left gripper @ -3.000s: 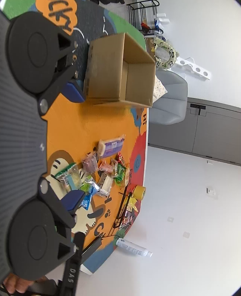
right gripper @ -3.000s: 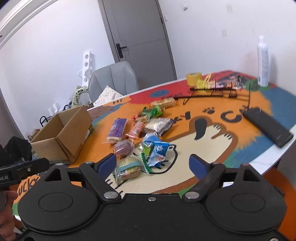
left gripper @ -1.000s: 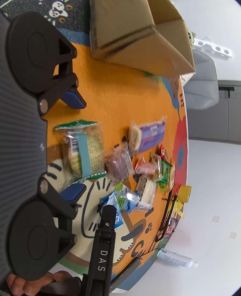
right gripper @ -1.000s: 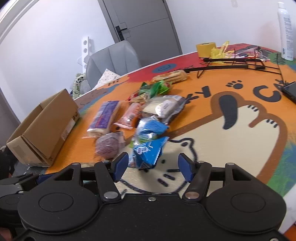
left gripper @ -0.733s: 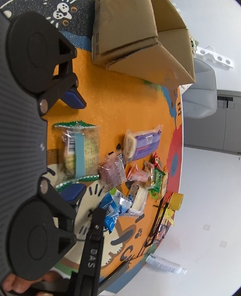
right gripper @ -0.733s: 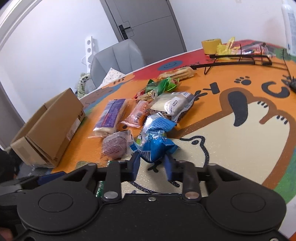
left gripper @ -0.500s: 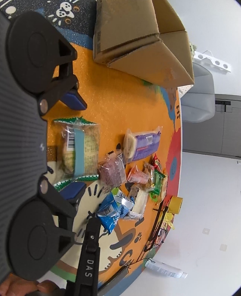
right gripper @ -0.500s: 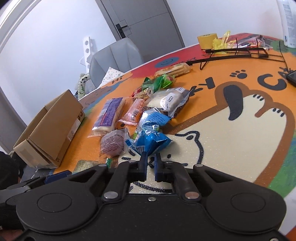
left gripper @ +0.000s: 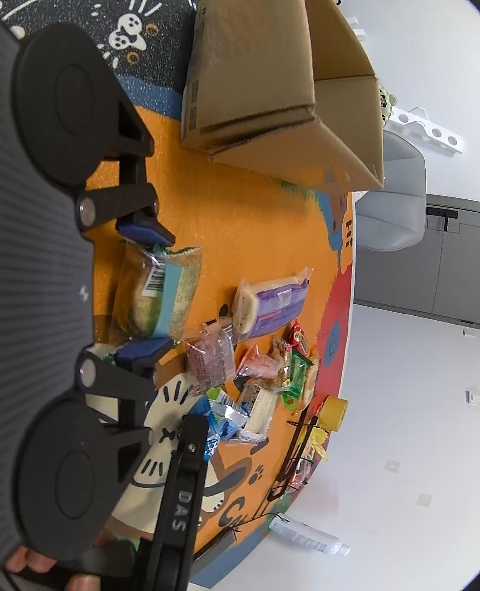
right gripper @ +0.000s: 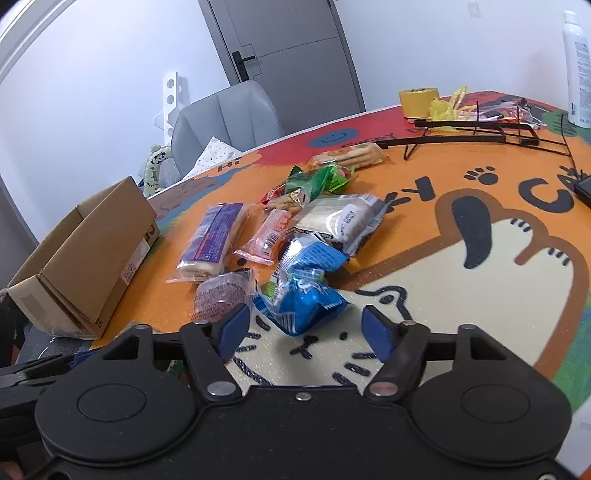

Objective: Organize snacks
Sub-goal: 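Lift the biscuit pack with the left tool while the right tool grasps the blue candy, then carry both snacks over the cardboard box and open both tools to drop them, then withdraw both tools from the box back toward the snack pile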

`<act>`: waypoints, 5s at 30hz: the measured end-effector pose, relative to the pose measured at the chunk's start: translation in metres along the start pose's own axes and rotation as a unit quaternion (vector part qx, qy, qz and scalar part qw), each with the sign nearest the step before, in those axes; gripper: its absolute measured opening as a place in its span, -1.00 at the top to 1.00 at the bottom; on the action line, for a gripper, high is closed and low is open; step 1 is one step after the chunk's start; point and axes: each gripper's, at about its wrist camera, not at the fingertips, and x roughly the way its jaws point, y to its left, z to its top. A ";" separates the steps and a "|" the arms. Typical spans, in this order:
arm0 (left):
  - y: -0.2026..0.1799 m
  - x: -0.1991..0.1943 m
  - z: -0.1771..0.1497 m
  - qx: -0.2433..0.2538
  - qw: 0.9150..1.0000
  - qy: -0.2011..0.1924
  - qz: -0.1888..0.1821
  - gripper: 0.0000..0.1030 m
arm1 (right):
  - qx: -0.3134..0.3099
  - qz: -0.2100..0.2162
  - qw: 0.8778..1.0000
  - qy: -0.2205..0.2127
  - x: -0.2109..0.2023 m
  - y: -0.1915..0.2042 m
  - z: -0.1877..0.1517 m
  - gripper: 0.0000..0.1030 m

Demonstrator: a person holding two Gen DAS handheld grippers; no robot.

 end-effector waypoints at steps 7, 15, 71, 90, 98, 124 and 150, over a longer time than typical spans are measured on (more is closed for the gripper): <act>0.010 -0.002 0.001 -0.007 1.000 0.000 0.006 0.03 | -0.015 -0.020 1.000 -0.008 0.008 0.007 0.002 -0.06; 0.002 -0.003 -0.004 0.018 0.999 -0.006 0.026 -0.32 | -0.007 0.007 1.000 -0.007 -0.005 0.001 -0.006 0.27; 0.004 -0.056 0.081 0.025 0.995 -0.091 0.013 -0.04 | -0.048 0.050 0.996 -0.061 -0.041 0.059 0.051 0.27; 0.073 -0.079 0.113 -0.030 0.992 -0.116 0.037 -0.04 | -0.103 0.100 0.988 -0.062 -0.020 0.130 0.078 0.27; 0.115 -0.081 0.110 -0.057 0.991 -0.113 0.053 -0.04 | -0.112 0.108 0.986 -0.051 -0.007 0.159 0.074 0.27; 0.190 -0.096 0.105 -0.100 0.988 -0.106 0.055 -0.30 | -0.118 0.120 0.985 -0.042 0.023 0.225 0.075 0.25; 0.164 -0.133 0.075 -0.155 0.975 -0.123 0.099 -1.00 | -0.116 0.085 0.986 -0.084 -0.029 0.171 0.057 -1.00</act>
